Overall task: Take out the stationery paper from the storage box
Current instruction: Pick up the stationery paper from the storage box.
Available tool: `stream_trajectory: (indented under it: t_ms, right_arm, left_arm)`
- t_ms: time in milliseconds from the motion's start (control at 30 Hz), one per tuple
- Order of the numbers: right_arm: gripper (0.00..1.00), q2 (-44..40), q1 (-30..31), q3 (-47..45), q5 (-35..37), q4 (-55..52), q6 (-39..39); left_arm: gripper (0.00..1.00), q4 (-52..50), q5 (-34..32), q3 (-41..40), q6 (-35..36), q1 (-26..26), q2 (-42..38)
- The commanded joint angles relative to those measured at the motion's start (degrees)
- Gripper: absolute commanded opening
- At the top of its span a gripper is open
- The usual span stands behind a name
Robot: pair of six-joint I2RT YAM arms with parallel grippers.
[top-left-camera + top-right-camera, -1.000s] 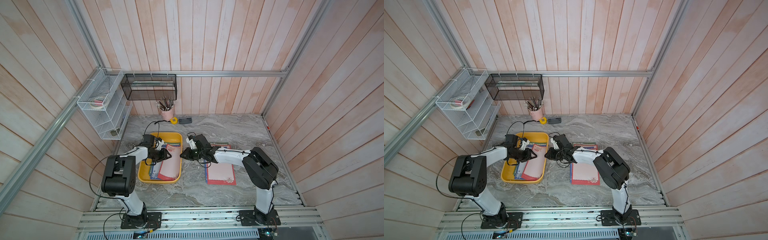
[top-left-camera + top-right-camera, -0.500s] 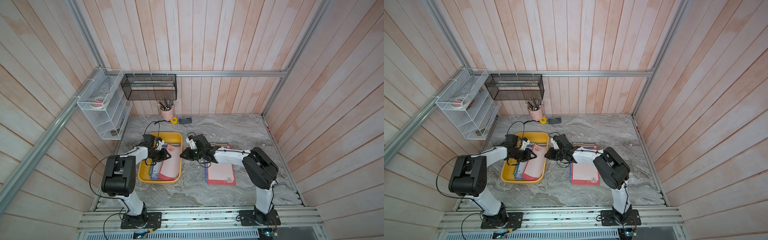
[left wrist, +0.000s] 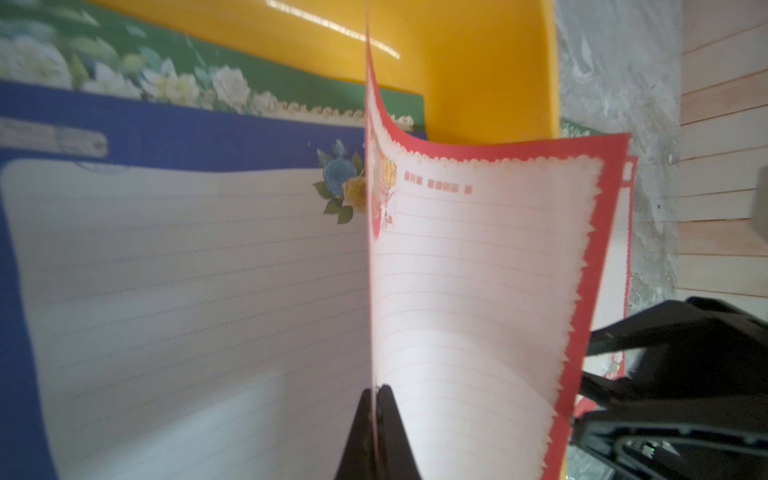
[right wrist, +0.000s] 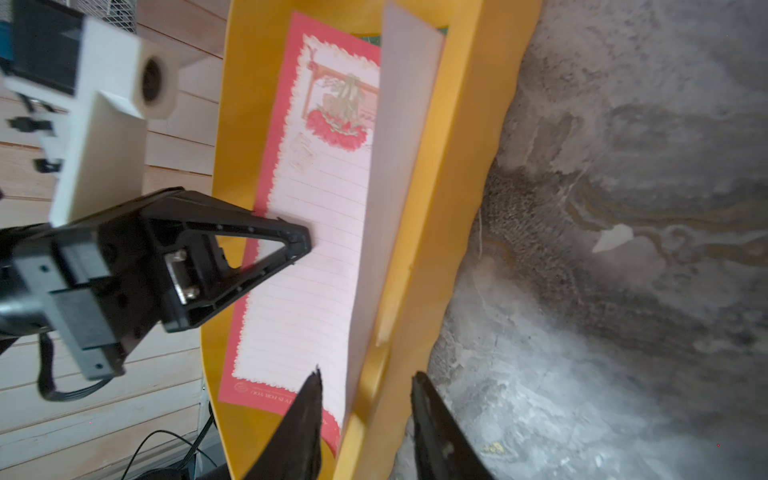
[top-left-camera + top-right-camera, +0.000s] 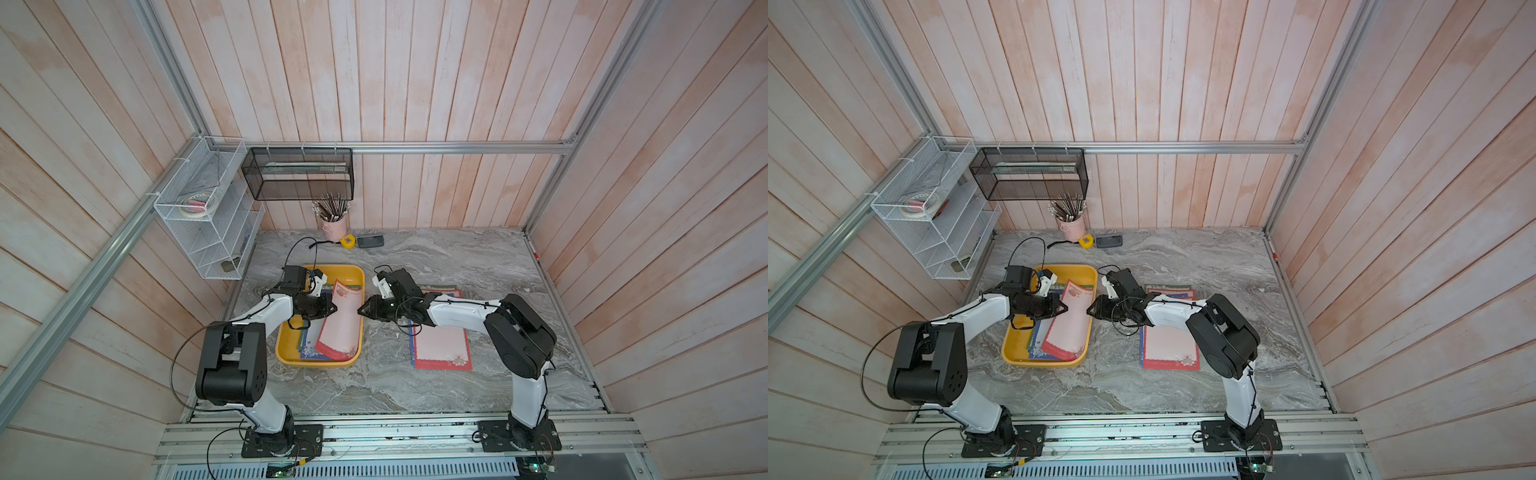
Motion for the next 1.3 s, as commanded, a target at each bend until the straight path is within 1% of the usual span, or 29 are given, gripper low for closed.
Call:
stream_trajectory:
  t_ms: [0, 133, 267, 433, 633, 733, 833, 900, 967, 1033, 1133, 1200, 1267]
  right_arm:
    - [0.47, -2.0, -0.2, 1.2, 2.0, -1.7, -1.2]
    - [0.50, -4.1, -0.2, 1.8, 3.6, -2.6, -2.6]
    - [0.51, -6.9, -0.2, 1.8, 5.9, -2.4, -4.3]
    - [0.52, -11.5, -0.3, 0.6, 9.2, -0.1, -8.6]
    - [0.52, -20.5, -0.3, -2.7, 16.2, 5.5, -19.8]
    - [0.53, -27.9, -0.3, -8.6, 19.2, 13.9, -26.2]
    - [0.55, -36.4, -0.3, -18.0, 19.7, 27.8, -33.2]
    - [0.59, -41.8, -0.3, -24.3, 19.6, 36.6, -38.1]
    - [0.64, -46.2, -0.3, -28.3, 19.7, 41.5, -42.7]
    - [0.68, -50.2, -0.2, -30.8, 19.8, 43.7, -47.3]
    - [0.75, -55.6, -0.3, -32.8, 19.3, 44.0, -52.7]
    - [0.80, -59.2, -0.4, -33.9, 17.2, 44.1, -55.5]
    - [0.81, -61.9, -0.3, -34.7, 14.6, 44.3, -57.2]
  left_arm:
    - [0.00, -0.2, -2.4, 0.7, 1.5, -0.2, -5.1]
    - [0.00, -0.5, -3.0, 1.4, 1.6, -0.2, -10.3]
    - [0.00, -0.5, -2.8, 2.4, 1.4, -0.2, -14.8]
    - [0.00, -1.0, -2.5, 5.5, 1.5, -0.2, -19.7]
    - [0.00, 3.4, -0.6, 10.8, 3.6, -0.5, -26.4]
    - [0.00, 7.7, -0.5, 14.0, 5.7, -0.8, -29.1]
    - [0.00, 14.4, 1.5, 15.3, 6.7, -1.1, -31.9]
    - [0.00, 20.8, 4.5, 14.7, 6.7, -1.2, -34.0]
    - [0.00, 27.8, 8.1, 12.9, 5.7, -1.3, -36.0]
    - [0.00, 35.4, 12.0, 10.7, 4.6, -1.3, -37.6]
    - [0.00, 46.3, 18.2, 7.8, 0.3, -1.6, -38.8]
    - [0.00, 53.6, 22.7, 5.4, -2.9, -1.6, -39.3]
    - [0.00, 60.5, 26.1, 2.1, -6.2, -1.6, -40.2]
